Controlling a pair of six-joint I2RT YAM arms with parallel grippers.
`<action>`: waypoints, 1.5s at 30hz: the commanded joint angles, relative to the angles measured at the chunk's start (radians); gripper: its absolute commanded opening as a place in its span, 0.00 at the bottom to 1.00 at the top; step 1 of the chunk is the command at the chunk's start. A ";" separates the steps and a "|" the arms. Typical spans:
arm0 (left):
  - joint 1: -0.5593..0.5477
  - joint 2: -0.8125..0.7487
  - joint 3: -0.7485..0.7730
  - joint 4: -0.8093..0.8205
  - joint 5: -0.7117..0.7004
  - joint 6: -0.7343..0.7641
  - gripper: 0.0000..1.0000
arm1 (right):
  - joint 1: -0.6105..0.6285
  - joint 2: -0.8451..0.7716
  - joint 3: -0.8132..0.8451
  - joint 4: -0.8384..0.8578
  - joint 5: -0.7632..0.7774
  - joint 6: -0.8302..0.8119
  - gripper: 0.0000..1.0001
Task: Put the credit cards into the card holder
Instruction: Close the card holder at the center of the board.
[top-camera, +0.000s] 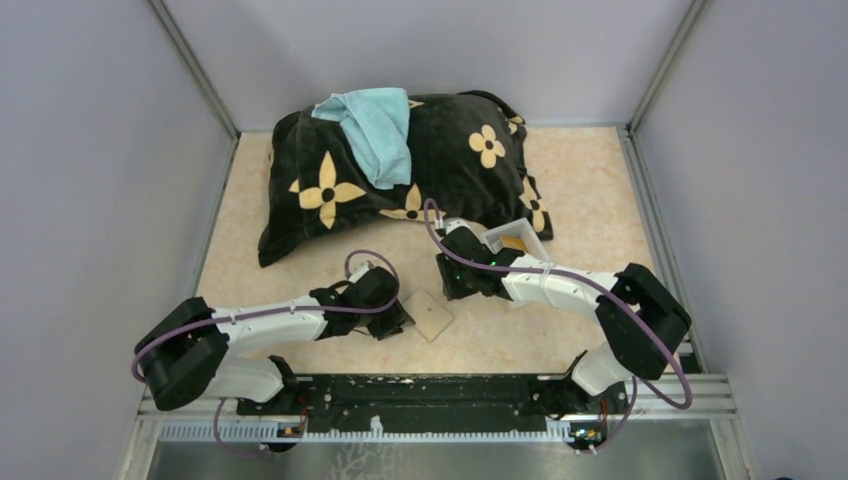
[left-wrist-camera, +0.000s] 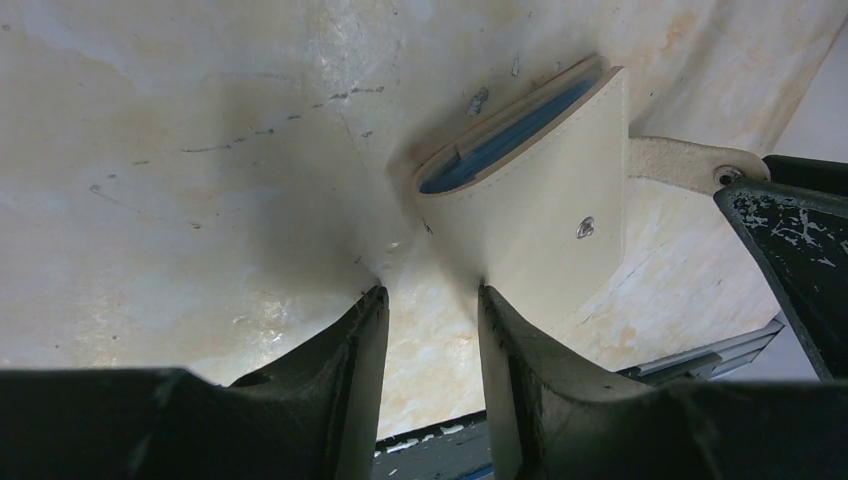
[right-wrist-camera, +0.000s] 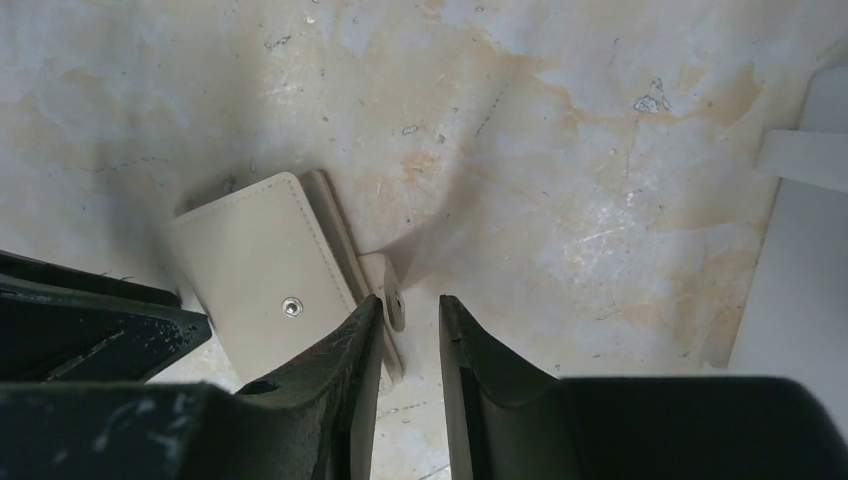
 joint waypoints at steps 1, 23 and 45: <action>-0.005 0.019 0.006 -0.009 -0.007 0.002 0.45 | -0.013 0.005 0.011 0.051 -0.027 -0.019 0.26; -0.004 0.140 0.059 0.002 -0.032 -0.006 0.46 | -0.013 -0.034 0.025 0.003 -0.088 -0.125 0.03; -0.001 0.206 0.059 0.064 -0.037 -0.015 0.46 | 0.049 0.030 0.078 -0.057 -0.085 -0.179 0.04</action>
